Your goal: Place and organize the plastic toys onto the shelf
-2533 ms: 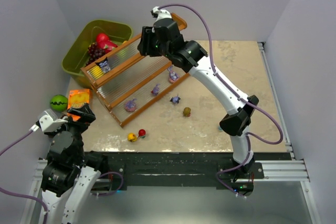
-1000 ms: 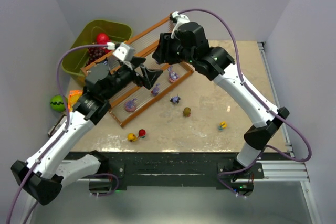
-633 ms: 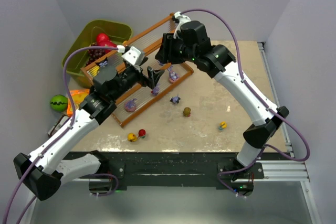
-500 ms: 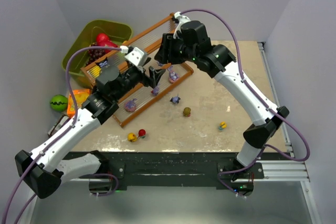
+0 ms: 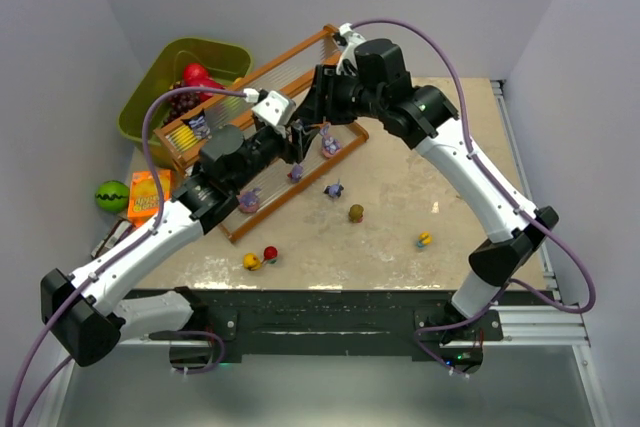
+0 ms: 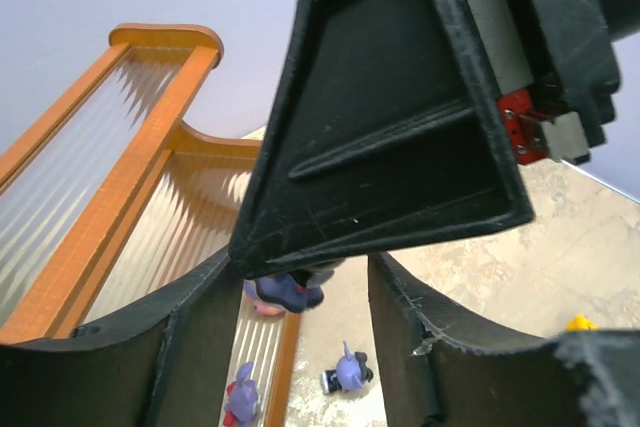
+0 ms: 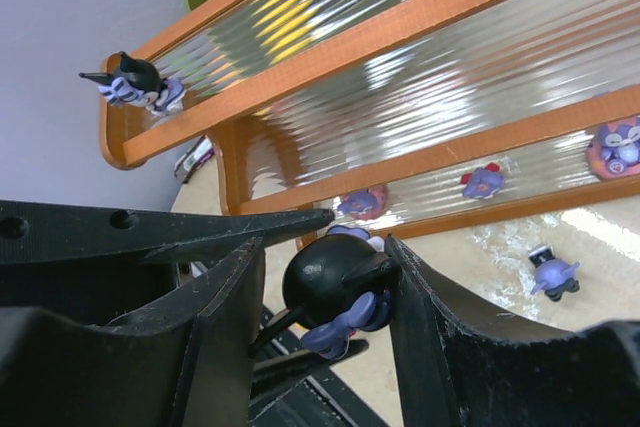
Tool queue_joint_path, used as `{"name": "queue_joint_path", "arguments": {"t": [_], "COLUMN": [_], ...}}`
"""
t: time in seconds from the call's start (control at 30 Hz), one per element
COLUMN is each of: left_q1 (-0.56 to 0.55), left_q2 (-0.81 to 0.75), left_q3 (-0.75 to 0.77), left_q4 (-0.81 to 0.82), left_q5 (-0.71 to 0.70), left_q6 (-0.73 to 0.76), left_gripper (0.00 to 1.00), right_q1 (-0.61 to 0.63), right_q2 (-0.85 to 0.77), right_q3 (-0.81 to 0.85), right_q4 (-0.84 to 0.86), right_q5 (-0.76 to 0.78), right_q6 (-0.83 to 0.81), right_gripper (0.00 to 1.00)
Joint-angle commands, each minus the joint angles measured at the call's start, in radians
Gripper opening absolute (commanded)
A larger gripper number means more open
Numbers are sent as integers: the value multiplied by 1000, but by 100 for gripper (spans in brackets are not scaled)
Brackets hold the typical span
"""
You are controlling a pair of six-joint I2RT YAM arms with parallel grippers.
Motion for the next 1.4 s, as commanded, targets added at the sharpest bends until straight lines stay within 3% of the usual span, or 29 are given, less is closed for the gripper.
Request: {"name": "queue_joint_path", "arguments": {"t": [0.0, 0.33, 0.57, 0.73, 0.8, 0.93, 1.37], "left_q1": [-8, -19, -27, -30, -30, -31, -31], "left_q2": [4, 41, 53, 46, 41, 33, -2], "left_q3": [0, 18, 28, 23, 20, 18, -5], "left_q4": [99, 121, 102, 96, 96, 93, 78], "left_q5": [-59, -68, -76, -85, -83, -76, -50], "left_q6": [-5, -17, -17, -20, -22, -25, -42], "left_gripper": [54, 40, 15, 0, 0, 0, 0], "right_q1": [-8, -12, -17, -20, -21, -21, -29], "right_q2": [-56, -63, -67, -81, -92, -107, -185], "right_q3": [-3, -14, -28, -50, -69, -93, -216], "right_q4": [48, 50, 58, 81, 97, 121, 240], "right_q5": [-82, -127, -125, -124, -125, -133, -134], "right_q6": [24, 38, 39, 39, 41, 44, 84], "right_gripper": [4, 4, 9, 22, 32, 41, 61]}}
